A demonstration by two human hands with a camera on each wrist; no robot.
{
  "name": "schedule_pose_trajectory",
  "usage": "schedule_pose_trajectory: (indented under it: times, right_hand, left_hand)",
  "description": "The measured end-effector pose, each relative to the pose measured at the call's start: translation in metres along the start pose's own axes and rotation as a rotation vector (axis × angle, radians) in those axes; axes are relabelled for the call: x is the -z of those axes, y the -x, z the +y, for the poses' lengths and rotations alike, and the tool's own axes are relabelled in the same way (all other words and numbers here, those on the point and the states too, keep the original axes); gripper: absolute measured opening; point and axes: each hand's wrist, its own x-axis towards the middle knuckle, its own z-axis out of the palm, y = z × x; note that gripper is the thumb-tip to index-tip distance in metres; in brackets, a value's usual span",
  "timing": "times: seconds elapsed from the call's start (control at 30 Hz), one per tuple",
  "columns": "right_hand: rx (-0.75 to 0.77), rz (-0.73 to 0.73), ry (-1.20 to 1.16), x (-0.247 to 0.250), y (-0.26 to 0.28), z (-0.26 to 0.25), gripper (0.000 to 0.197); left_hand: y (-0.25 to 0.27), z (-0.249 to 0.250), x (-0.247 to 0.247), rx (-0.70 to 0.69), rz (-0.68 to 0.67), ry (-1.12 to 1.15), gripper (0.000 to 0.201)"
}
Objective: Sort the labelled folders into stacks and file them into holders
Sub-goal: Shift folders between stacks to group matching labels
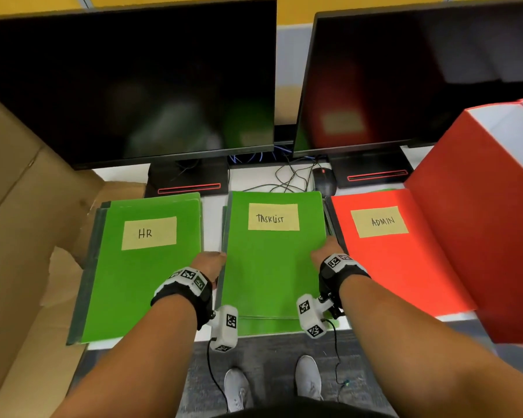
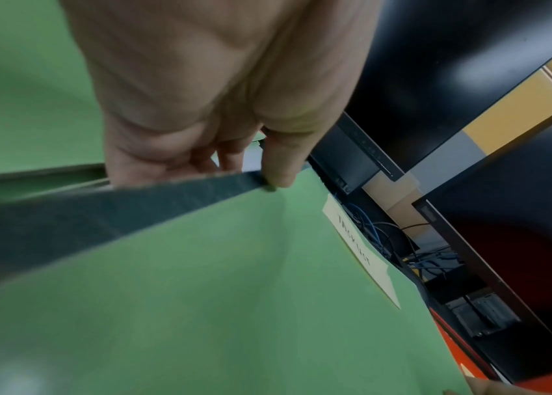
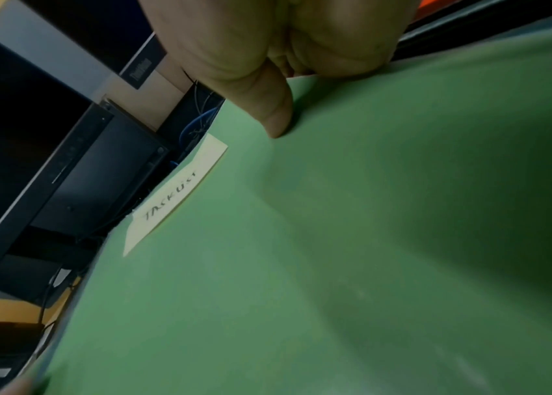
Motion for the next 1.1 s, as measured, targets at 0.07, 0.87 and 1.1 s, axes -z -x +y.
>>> schedule_pose_trajectory:
  times: [0.07,0.87,1.1]
  right_hand:
    - [0.023,-0.014,-0.005,-0.003,-0.003,0.002,0.047]
    - [0.574,0.021,-0.612,0.044,0.036,-0.073,0.053]
    - [0.498,0.080,-0.487,0.039,0.033,-0.065,0.045]
  left_hand:
    - [0.003,-0.001,-0.002,-0.014,0.001,-0.015,0.018]
    - [0.059,0.072,0.042,-0.530,0.077,0.510,0.074]
    - [0.053,0.064,0.031,-0.523,0.135,0.437,0.058]
